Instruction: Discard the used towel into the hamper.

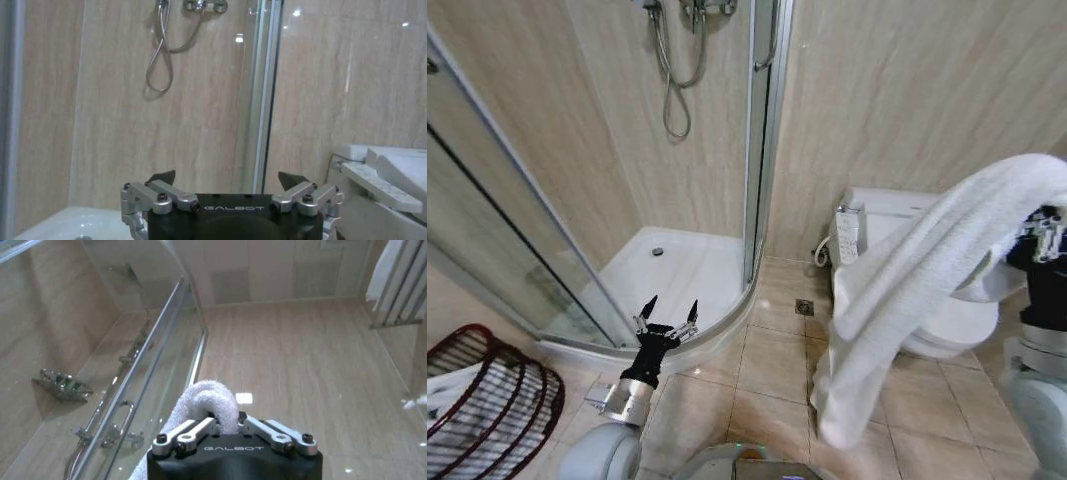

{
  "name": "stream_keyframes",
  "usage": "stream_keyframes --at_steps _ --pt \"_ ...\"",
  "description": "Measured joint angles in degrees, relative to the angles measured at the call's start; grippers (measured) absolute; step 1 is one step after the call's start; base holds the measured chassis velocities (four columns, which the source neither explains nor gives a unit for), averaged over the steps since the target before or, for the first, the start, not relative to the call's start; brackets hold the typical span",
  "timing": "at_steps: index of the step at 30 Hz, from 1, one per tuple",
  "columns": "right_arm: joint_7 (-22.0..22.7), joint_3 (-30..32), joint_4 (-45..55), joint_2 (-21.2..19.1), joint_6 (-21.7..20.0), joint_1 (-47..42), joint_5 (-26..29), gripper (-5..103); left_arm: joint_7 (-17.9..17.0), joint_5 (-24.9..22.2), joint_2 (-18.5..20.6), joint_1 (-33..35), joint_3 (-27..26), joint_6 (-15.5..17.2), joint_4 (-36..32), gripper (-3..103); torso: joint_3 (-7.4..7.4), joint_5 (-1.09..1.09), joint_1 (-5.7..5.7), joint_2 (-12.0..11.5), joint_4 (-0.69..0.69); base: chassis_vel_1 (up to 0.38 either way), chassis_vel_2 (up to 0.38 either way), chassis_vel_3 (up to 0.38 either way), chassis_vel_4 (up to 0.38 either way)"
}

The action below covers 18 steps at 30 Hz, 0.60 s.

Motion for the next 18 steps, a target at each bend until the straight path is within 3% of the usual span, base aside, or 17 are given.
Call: stream_keyframes --at_steps 18 --pt "-0.1 -1.4 -2.4 -1.8 -1.1 3.5 -0.8 5 0.0 0.0 0.0 0.0 0.0 0.0 0.0 100 2.71 0.02 1.32 4.0 0.01 0.015 -0.003 -0.016 0.002"
